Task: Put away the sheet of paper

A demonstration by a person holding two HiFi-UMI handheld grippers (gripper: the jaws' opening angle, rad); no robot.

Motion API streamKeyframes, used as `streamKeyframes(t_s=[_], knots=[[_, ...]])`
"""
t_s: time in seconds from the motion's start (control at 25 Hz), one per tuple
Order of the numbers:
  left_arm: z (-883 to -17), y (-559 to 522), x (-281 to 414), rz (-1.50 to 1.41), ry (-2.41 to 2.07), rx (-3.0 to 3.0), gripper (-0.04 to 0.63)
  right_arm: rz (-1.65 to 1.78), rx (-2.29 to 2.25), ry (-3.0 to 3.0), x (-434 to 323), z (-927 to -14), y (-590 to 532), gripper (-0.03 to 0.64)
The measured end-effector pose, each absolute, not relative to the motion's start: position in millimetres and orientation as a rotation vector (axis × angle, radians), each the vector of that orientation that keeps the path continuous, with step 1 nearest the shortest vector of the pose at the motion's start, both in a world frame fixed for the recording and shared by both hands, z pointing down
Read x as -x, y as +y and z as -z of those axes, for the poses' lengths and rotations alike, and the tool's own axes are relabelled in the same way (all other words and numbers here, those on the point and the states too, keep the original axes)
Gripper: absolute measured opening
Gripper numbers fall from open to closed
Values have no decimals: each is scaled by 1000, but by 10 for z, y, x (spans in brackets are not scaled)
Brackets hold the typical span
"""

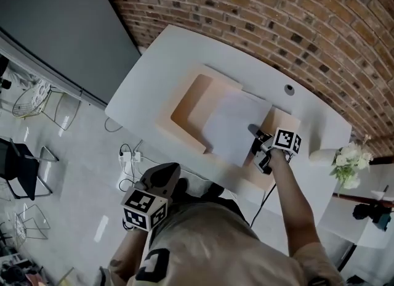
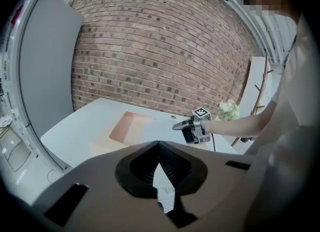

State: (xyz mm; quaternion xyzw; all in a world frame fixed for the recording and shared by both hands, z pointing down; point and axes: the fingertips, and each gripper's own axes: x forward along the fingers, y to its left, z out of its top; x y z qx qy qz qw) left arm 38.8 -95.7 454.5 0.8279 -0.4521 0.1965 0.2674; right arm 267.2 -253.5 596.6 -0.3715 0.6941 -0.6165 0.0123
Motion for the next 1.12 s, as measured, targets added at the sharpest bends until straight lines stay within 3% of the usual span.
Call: streamKeyframes(t_s=[0.36, 1.12], knots=[[-4571, -1046, -268, -527, -1208, -2256, 14, 1938, 1167, 2159, -2531, -6012, -2487, 23], [-4678, -1564, 653, -477, -1077, -2320, 14, 1892, 1459, 2043, -2413, -6115, -2503, 23]])
